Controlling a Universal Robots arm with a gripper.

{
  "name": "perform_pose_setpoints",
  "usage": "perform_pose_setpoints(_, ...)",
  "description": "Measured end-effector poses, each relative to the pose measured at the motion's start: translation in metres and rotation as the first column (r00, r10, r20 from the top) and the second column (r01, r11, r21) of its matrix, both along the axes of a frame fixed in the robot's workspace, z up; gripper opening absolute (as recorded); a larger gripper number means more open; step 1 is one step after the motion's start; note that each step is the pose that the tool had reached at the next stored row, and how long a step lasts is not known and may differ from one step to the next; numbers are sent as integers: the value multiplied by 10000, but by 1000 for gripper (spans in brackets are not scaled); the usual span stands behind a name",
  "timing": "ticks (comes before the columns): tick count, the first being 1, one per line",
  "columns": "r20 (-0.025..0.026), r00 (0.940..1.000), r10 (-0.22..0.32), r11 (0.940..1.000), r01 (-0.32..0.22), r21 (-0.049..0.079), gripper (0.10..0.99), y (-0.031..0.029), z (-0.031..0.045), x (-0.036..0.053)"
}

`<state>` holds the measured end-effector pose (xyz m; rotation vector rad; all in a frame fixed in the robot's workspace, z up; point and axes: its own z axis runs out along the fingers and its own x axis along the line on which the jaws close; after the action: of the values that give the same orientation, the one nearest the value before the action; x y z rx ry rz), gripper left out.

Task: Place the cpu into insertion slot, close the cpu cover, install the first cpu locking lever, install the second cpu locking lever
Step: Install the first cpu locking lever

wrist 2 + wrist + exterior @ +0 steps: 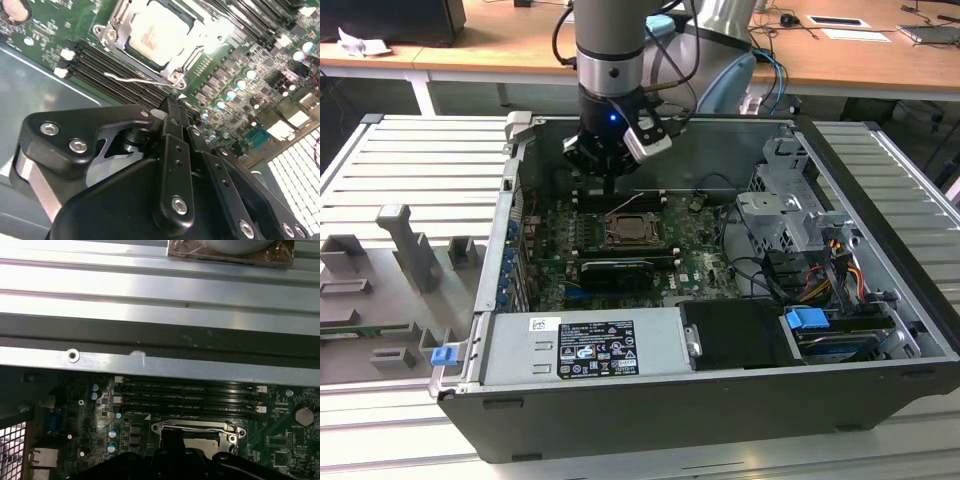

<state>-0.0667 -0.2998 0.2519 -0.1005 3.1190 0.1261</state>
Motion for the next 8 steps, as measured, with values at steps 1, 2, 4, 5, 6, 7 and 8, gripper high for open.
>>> perform_pose_setpoints(1,1,10000,1,10000,-1,-5,106,0,-2,21)
perform_pose_setpoints(2,0,10000,1,10000,-1,-10,106,0,-6,52)
perform_pose_setpoints(4,0,10000,1,10000,-1,-17,106,0,-17,134)
perform_pose_setpoints(5,0,10000,2,10000,-2,-17,106,0,-20,157)
perform_pose_setpoints(6,1,10000,1,10000,-1,-13,106,0,-25,173)
perform_pose_setpoints(7,-2,10000,0,9999,0,150,106,-1,-26,178)
perform_pose_setpoints(8,0,10000,0,9989,0,463,106,-1,-32,183)
